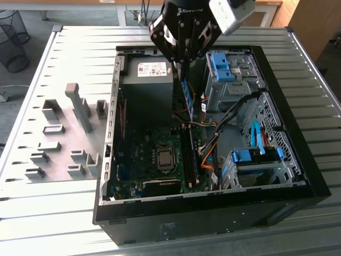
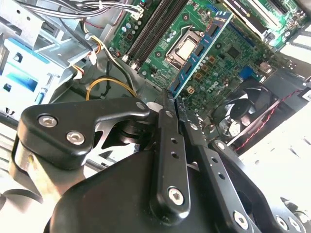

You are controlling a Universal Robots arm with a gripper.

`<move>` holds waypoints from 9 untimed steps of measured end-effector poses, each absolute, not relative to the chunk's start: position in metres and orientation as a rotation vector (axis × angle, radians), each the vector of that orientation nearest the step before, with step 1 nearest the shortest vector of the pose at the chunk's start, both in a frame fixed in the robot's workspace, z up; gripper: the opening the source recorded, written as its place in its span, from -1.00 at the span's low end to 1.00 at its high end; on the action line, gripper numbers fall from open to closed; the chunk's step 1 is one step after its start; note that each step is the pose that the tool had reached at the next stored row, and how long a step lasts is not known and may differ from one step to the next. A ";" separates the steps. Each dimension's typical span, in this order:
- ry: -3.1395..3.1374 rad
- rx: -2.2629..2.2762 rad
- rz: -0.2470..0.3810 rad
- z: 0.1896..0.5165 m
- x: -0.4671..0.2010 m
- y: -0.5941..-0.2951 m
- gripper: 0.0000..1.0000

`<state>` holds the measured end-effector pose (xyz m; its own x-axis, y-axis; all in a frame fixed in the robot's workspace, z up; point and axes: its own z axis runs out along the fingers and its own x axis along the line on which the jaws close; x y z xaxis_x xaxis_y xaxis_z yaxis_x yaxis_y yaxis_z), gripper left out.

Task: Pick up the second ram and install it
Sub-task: 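Insert the second ram into the second slot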

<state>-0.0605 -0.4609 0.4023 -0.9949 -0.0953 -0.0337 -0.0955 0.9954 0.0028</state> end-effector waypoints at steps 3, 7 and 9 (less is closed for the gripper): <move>3.106 -0.121 0.006 0.402 -0.061 -0.461 -0.73; 3.107 -0.083 0.006 0.402 -0.061 -0.461 -0.73; 3.107 -0.064 0.006 0.401 -0.061 -0.461 -0.73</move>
<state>-0.0605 -0.4609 0.4013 -0.9986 -0.0408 -0.0338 -0.0409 0.9992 0.0029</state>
